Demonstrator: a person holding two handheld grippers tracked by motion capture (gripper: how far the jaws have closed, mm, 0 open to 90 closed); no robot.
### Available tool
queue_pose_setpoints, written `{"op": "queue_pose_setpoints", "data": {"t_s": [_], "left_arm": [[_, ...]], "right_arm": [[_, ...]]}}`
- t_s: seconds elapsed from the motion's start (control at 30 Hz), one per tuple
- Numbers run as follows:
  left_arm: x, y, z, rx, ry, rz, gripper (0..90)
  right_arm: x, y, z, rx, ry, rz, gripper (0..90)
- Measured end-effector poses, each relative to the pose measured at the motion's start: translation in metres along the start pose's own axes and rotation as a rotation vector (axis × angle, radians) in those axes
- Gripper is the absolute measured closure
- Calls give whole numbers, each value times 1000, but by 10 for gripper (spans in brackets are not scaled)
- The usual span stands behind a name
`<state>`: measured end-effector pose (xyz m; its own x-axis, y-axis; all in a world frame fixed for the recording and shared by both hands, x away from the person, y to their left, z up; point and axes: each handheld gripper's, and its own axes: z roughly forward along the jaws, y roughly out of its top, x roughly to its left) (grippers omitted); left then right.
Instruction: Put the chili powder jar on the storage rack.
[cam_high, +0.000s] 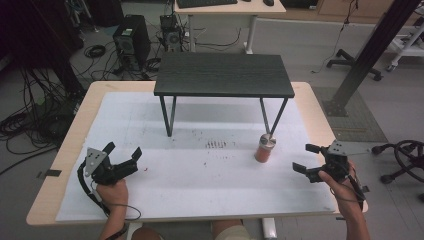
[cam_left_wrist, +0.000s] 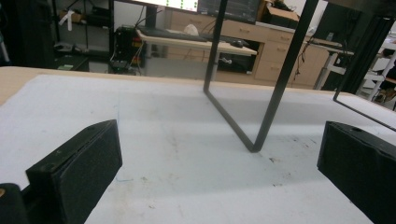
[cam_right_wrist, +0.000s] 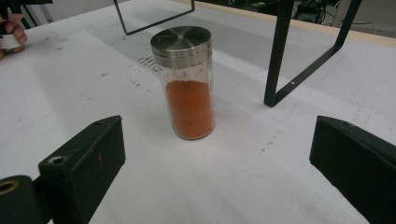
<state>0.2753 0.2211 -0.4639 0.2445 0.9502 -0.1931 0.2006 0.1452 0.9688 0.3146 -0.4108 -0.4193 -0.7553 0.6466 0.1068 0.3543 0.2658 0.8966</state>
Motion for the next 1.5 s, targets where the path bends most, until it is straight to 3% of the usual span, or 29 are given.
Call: {"op": "queue_pose_setpoints", "data": {"t_s": [0.5,1.5], "left_arm": [[0,0,0,1,-3,1,2],[0,0,0,0,-7,-2,2]], "right_arm": [[8,-3,9,0,-2,4,28],[22,0,57,22,6,17,22]]}}
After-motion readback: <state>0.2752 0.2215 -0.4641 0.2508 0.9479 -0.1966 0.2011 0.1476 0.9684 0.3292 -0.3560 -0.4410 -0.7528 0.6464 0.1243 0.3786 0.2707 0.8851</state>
